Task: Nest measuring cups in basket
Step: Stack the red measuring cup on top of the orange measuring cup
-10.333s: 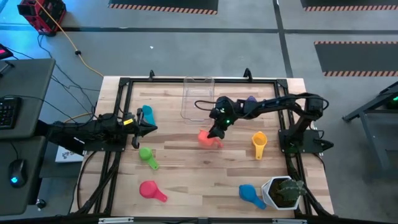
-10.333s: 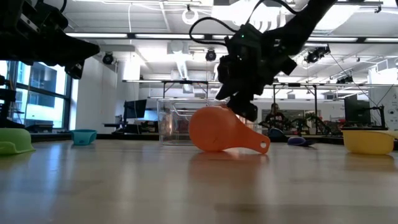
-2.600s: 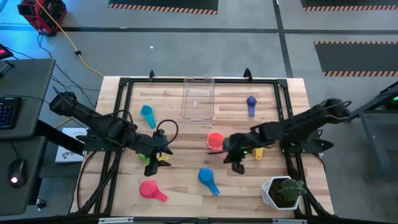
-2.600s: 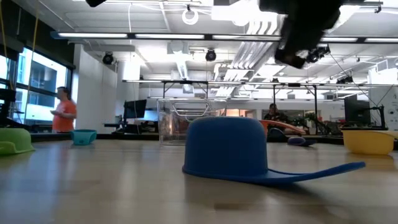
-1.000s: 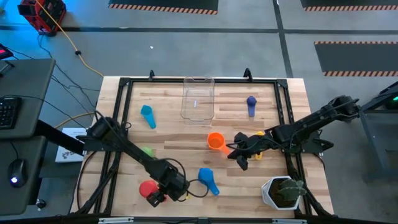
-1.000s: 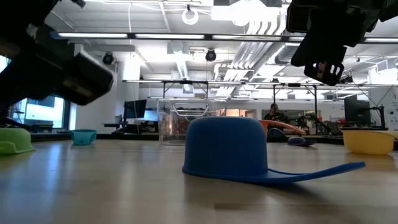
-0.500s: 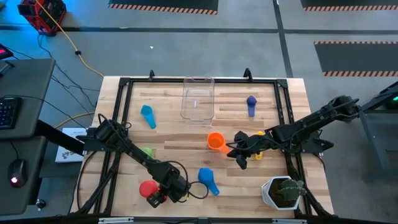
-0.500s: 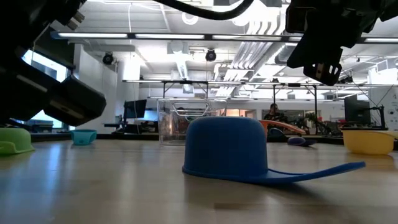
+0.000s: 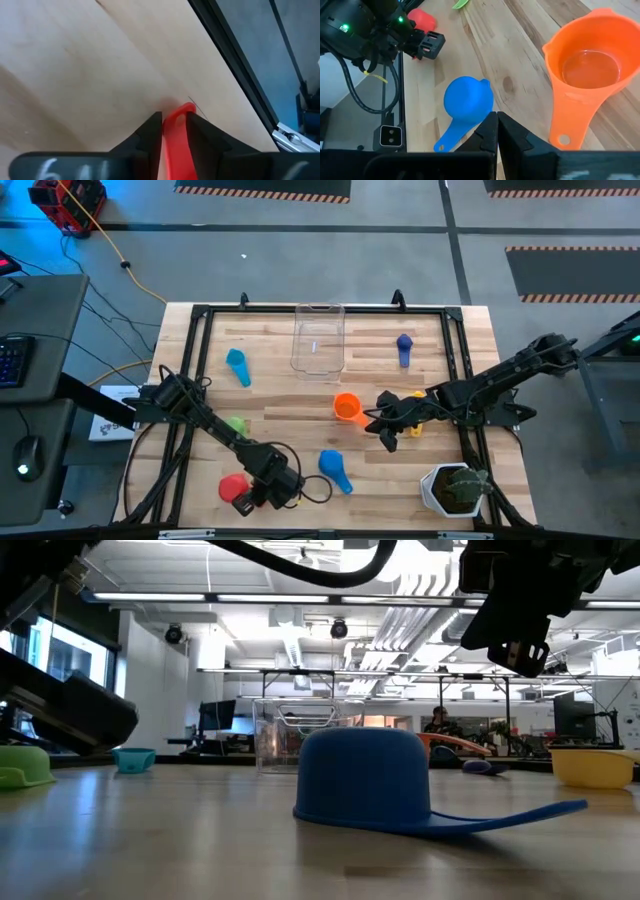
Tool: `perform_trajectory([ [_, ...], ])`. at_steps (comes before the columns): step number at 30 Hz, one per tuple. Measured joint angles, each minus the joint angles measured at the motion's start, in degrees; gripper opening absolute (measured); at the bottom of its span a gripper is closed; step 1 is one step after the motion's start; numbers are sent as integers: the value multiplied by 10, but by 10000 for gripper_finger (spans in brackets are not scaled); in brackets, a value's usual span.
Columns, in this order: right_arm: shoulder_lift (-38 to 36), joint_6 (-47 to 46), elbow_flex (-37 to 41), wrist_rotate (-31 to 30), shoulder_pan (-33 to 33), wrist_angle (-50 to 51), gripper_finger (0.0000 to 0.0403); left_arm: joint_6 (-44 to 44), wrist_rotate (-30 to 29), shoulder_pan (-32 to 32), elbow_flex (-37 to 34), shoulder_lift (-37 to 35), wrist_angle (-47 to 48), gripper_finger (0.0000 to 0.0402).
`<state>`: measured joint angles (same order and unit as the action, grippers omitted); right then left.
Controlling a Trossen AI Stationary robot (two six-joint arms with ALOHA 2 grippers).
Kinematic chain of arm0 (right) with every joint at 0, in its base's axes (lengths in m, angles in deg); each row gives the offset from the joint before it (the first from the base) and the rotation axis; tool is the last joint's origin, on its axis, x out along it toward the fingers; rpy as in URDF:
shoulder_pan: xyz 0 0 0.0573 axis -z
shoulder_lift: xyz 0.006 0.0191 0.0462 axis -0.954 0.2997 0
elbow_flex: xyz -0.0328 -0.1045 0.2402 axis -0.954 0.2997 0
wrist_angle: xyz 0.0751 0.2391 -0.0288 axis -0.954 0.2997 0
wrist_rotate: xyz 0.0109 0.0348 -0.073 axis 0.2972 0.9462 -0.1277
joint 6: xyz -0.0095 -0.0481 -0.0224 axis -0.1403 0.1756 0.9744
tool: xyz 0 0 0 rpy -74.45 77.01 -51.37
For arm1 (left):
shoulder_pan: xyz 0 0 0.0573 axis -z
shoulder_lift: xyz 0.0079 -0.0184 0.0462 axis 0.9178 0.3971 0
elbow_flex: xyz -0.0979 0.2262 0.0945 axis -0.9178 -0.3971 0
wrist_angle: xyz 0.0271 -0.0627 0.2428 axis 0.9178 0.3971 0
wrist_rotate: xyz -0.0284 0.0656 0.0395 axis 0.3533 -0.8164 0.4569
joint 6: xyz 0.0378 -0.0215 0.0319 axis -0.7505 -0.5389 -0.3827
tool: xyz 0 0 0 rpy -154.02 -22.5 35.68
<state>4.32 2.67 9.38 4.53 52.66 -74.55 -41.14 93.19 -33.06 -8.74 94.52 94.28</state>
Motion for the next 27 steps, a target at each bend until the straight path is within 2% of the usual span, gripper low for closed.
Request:
perform_trajectory([
  [8, 0, 0, 0, 0, 0, 0, 0, 6, 6, -6, 0, -4, 0, 7],
  [15, 0, 0, 0, -9, 0, 0, 0, 7, -2, -39, 0, -38, 28, 4],
  [19, 0, 0, 0, -9, 0, -1, 0, 14, -14, -70, 0, -90, 60, 3],
  [23, 0, 0, 0, -9, 0, -6, 0, 34, -88, -107, 0, -183, 55, 2],
  [27, -6, 2, 0, 5, 0, -21, 0, 46, -225, -136, 0, -280, -26, 1],
])
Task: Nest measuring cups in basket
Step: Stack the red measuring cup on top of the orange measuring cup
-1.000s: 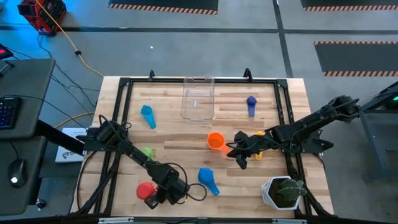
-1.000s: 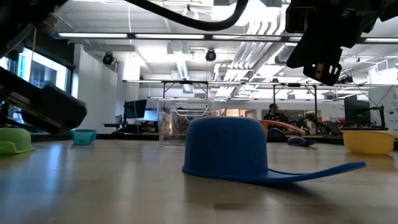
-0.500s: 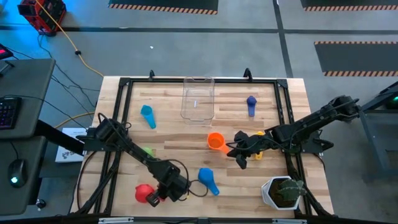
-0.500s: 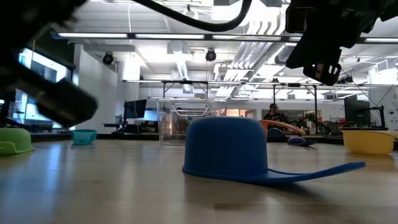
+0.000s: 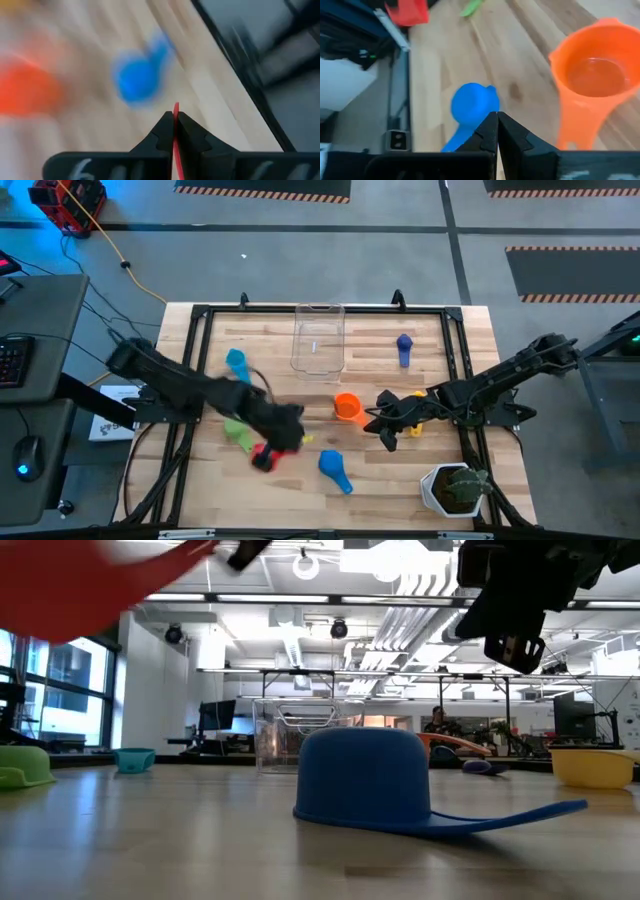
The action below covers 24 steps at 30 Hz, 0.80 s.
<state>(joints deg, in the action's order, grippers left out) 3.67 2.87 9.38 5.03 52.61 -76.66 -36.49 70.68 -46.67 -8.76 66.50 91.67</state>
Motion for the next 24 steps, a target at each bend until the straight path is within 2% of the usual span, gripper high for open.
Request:
perform_trajectory([
  [3, -17, 8, 0, 14, -4, -21, 0, -6, -83, -16, 0, -48, -112, 1],
  [6, -43, 8, 0, 12, -13, -27, 0, -16, -110, -35, 2, -62, -230, 1],
  [11, -74, -50, 0, 12, -23, -52, 0, -27, -108, -60, 0, -51, -315, 1],
  [16, -59, -47, 0, -9, -22, -165, 8, 0, -39, -80, 1, -54, -397, 1],
  [20, -25, -30, 0, 10, -13, -266, 60, 33, 29, -95, 0, -52, -442, 1],
  [24, 14, -9, -12, 43, 3, -356, 143, 61, 38, -106, 1, -44, -468, 0],
])
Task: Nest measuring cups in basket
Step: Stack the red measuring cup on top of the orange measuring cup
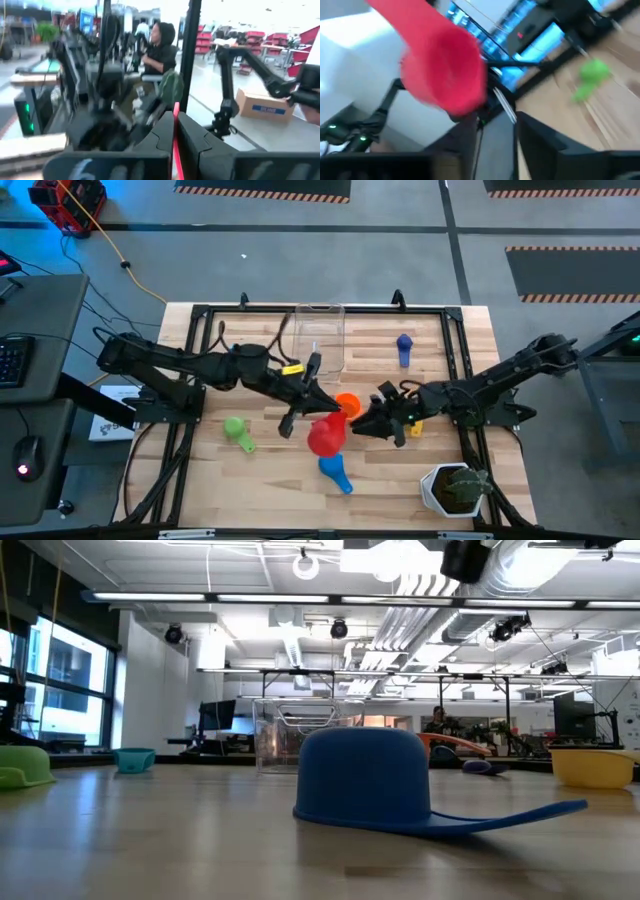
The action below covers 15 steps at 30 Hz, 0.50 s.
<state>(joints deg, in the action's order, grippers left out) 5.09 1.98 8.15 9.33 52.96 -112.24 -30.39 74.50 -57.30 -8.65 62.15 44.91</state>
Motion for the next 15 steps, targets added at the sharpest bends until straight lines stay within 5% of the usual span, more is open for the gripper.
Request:
perform_trajectory([
  [6, 25, 53, -50, 54, 17, -26, 233, 20, -9, -11, 0, 9, -28, 0],
  [15, 31, 97, -99, 89, 20, 49, 230, 14, -26, -27, -1, 17, -50, 0],
])
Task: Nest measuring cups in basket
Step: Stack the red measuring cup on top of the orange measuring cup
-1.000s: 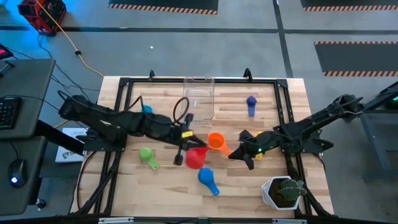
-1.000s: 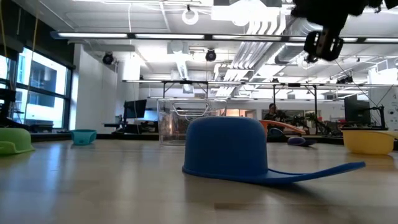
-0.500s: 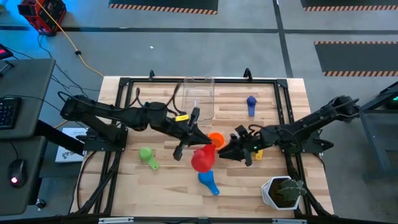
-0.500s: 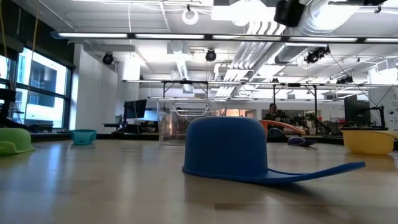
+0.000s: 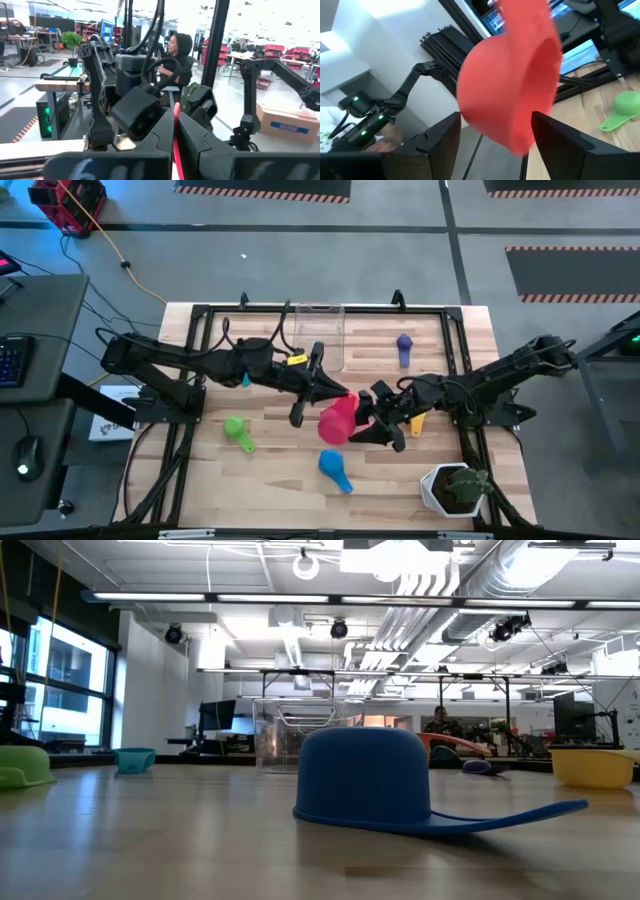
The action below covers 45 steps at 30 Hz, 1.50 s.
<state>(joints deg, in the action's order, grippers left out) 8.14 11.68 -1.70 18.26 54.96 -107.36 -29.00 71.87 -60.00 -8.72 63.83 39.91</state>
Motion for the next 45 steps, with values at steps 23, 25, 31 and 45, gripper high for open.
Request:
perform_trajectory([
  [23, -66, 11, -1, 24, 15, 220, 6, 0, 15, -38, 0, -66, 148, 167],
  [25, -97, 15, -3, -6, 19, 321, 3, -18, 13, -43, 1, -97, 178, 180],
  [31, -26, 150, -128, -39, 17, 621, 2, -18, -4, -44, 0, -177, 238, 185],
  [45, 289, 671, -389, -133, 38, 914, 1, 1, -21, -41, 0, -229, 232, 186],
])
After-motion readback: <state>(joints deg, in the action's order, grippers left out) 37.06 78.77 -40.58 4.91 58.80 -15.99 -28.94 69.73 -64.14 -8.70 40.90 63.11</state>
